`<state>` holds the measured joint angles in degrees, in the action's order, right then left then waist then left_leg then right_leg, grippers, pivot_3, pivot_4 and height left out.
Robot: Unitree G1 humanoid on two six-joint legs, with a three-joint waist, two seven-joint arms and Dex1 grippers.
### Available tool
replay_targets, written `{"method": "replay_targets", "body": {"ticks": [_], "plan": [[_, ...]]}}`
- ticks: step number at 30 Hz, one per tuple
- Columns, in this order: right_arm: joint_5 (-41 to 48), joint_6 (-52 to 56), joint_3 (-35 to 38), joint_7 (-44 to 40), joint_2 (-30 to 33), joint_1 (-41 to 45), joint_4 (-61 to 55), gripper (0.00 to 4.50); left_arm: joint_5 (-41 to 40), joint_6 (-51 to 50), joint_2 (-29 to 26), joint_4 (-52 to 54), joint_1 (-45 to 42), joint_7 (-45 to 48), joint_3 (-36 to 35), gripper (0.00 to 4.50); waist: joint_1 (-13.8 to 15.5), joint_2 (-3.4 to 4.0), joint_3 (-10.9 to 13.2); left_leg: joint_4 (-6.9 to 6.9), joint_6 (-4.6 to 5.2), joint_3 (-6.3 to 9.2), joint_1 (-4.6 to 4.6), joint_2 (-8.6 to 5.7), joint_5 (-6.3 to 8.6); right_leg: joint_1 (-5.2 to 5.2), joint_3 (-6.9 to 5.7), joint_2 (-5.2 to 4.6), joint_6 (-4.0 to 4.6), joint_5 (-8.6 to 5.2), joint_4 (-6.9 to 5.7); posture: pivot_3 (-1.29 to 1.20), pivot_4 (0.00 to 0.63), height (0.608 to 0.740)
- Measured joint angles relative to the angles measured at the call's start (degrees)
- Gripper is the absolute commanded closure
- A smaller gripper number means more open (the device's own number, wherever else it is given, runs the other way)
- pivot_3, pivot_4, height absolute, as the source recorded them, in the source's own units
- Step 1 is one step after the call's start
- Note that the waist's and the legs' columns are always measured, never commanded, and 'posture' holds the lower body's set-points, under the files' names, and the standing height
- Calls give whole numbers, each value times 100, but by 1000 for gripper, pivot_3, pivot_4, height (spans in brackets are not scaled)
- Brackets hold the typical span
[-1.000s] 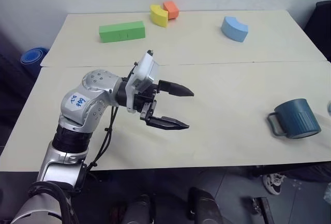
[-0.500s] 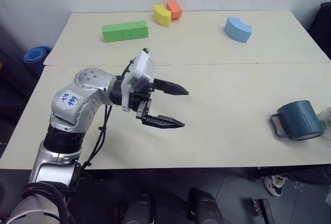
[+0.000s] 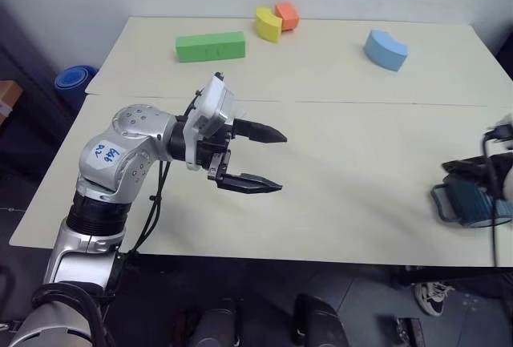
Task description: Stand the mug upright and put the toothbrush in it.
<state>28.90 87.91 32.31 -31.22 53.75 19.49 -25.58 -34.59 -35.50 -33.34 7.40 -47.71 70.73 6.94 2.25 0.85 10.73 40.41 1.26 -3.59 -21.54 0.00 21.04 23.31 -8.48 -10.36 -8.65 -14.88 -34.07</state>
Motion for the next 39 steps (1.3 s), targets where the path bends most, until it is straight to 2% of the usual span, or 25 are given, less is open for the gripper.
{"method": "replay_targets", "body": {"ticks": [2, 6, 11, 17, 21, 23, 28, 31, 35, 36, 39], "plan": [[-96, 324, 64, 361, -323, -66, -604, 2430, 20, 44, 54, -120, -115, 13, 11, 0, 36, -7, -3, 0, 0, 3, 0, -1, 0, -2, -1, 2, -2, 1, 0, 0, 150, 740], [-352, 429, -40, 1058, -944, -540, -1113, 2430, 89, 130, 70, -146, -134, 63, 43, 0, 38, -6, -3, -4, 0, -1, 1, -4, 0, 1, 0, 2, -3, 1, 0, 0, 150, 740], [-558, 429, -312, 1519, -1163, -964, -1604, 2430, 111, 172, 93, -144, -135, 60, 57, 0, -26, -5, -3, -9, 0, -4, 6, -3, 0, 1, 3, 3, -3, 1, -4, 0, 150, 740], [-772, 356, -491, 1735, -1159, -1079, -1722, 2430, 119, 184, 104, -144, -135, 48, 58, 0, -82, -5, -3, -9, 0, -5, 9, -3, 0, 0, 4, 3, -2, 1, -5, 0, 150, 740], [-1079, -159, -879, 2007, -1331, -1191, -1181, 2430, 152, 230, 126, -135, -135, 1, 61, 0, -90, -6, -3, -14, 0, -9, 15, -2, 0, 0, 7, 3, -3, 1, -9, 0, 150, 740], [-1338, -795, -1189, 2115, -1345, -1286, -591, 2430, 180, 277, 143, -141, -162, -5, 62, 0, -86, -6, -3, -15, 0, -10, 16, -3, 0, 0, 7, 3, -3, 1, -8, 0, 150, 740], [-1599, -1710, -1213, 2050, -1330, -1274, 170, 2430, 213, 313, 154, -144, -190, -18, 61, 0, -93, -21, -12, -18, 1, -11, 29, -2, 0, -14, 8, 3, -3, 1, -4, 0, 150, 740], [-1627, -1997, -1240, 1886, -1275, -1239, 469, 3012, 224, 313, 151, -144, -190, -15, 61, 0, -92, -34, -19, -18, 1, -8, 37, -1, 0, -29, 6, 5, -3, 1, 4, 0, 150, 740], [-1635, -2258, -1310, 1689, -1262, -1224, 695, 4268, 225, 312, 130, -142, -189, 0, 61, 0, -91, -45, -26, -17, 1, -3, 46, 0, 0, -45, 3, 5, -3, 1, 15, 0, 150, 740], [-1638, -2283, -1324, 1672, -1262, -1224, 708, 4453, 225, 312, 125, -142, -189, 2, 61, 0, -91, -45, -26, -17, 1, -2, 46, 0, 0, -47, 2, 5, -3, 1, 16, 0, 150, 740], [-1690, -2332, -1338, 1631, -1261, -1232, 737, 4453, 225, 312, 98, -140, -189, 7, 61, 0, -85, -50, -28, -17, 1, 2, 45, 0, 0, -49, -2, 5, -3, 1, 18, 0, 150, 740]]}}
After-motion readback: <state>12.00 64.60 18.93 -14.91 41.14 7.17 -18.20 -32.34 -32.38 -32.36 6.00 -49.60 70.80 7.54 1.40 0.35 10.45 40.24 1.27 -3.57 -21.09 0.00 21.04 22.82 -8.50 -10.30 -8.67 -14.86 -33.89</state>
